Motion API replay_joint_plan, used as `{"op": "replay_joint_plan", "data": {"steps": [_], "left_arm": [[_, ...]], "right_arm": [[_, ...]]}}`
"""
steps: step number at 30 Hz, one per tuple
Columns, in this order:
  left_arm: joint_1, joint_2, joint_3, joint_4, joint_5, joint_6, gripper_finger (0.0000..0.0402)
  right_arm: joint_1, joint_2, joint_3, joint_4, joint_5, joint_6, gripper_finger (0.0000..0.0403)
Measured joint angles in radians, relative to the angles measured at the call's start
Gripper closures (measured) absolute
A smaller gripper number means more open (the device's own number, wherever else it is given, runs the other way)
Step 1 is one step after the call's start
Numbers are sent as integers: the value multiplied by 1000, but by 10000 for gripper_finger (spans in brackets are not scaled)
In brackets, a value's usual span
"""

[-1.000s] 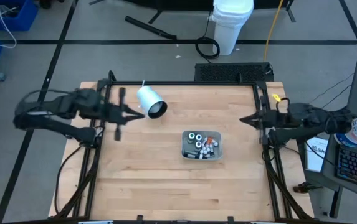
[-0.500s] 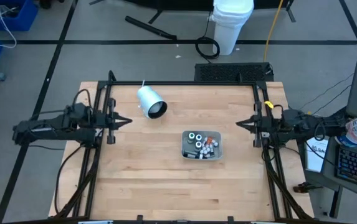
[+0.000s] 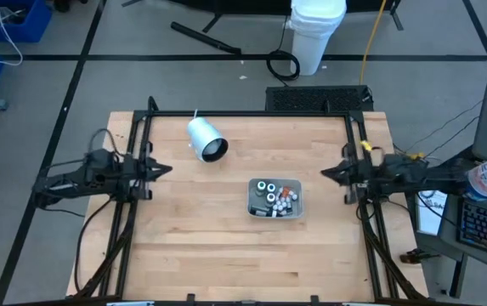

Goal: Pick & Place food coloring
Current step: Return to Home Position

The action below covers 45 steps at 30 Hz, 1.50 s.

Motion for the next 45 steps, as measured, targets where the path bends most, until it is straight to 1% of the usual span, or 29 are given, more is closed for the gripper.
{"op": "replay_joint_plan", "data": {"steps": [4,7,12,15,16,20,24,27,32,35,43,45], "left_arm": [[0,-12,-38,-10,15,-11,400],[0,-34,-61,-36,22,-10,399],[0,-32,-99,-52,22,-5,400],[0,-32,-141,-61,22,-5,400],[0,-32,-157,-55,22,-4,400],[1,-22,-192,10,-7,-2,400],[5,-19,-193,13,-8,14,400],[13,-17,-193,12,-8,1,400],[16,1,-193,12,-7,7,399],[16,19,-193,11,-7,-15,398],[16,44,-193,11,-6,-114,357],[16,44,-193,11,-7,-102,351]], "right_arm": [[-10,-1,-137,135,-31,4,403],[-26,-9,-204,212,-75,-19,403],[-84,-52,-229,180,-90,-38,403],[-113,-87,-252,189,-177,-44,403],[-123,-96,-266,191,-187,-45,403],[-169,-91,-321,187,-184,-17,403],[-216,-88,-321,162,-191,6,403],[-237,-90,-322,177,-239,7,403],[-241,-89,-323,190,-237,0,403],[-241,-89,-324,221,-236,-1,403],[-241,-89,-325,221,-235,7,403],[-241,-89,-325,221,-235,7,403]]}}
